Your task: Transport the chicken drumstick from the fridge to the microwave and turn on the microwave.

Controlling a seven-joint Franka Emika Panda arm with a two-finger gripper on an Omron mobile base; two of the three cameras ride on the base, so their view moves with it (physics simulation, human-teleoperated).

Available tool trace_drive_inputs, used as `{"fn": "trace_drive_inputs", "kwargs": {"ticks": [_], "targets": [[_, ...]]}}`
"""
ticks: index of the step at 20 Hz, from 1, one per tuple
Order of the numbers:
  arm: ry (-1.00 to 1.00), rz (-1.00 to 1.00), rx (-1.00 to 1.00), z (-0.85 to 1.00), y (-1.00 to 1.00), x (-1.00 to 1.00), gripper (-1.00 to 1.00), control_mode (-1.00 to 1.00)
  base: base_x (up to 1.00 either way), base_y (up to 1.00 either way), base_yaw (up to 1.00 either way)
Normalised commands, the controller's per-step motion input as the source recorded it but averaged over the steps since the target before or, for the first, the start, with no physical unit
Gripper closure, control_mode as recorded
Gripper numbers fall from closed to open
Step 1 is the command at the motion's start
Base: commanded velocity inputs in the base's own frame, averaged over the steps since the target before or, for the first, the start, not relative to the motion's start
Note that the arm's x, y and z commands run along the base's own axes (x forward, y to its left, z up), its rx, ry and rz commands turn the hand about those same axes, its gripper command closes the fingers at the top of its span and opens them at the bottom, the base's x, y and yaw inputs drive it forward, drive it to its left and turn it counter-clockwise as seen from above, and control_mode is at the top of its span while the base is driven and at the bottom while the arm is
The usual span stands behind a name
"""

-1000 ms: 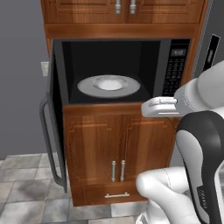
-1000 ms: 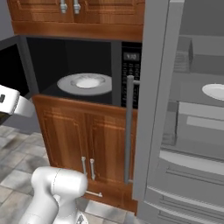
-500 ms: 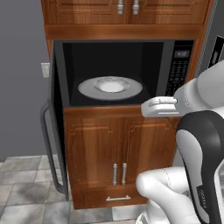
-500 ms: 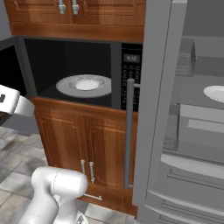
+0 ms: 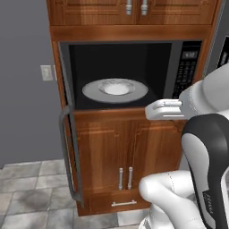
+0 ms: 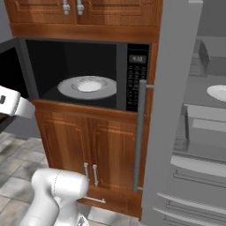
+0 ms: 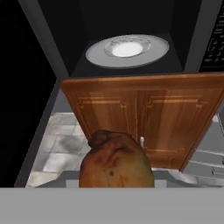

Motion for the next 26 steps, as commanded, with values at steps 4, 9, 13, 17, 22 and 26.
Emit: {"fn": "trace_drive_inputs", "kwargs": {"ticks": [4,9,13,17,22,26], "targets": [[0.0,0.0,0.0,0.0,0.0,0.0,1.0,1.0,0.43,0.41,-0.06],[0.0,0.0,0.0,0.0,0.0,0.0,1.0,1.0,0.3,0.28,0.0],[0.0,0.0,0.0,0.0,0.0,0.0,1.0,1.0,0.04,0.06,0.0],[0.0,0.0,0.0,0.0,0.0,0.0,1.0,1.0,0.0,0.01,0.0],[0.0,0.0,0.0,0.0,0.0,0.0,1.0,1.0,0.13,0.05,-0.13],[0.0,0.0,0.0,0.0,0.0,0.0,1.0,1.0,0.15,0.24,-0.2]]}}
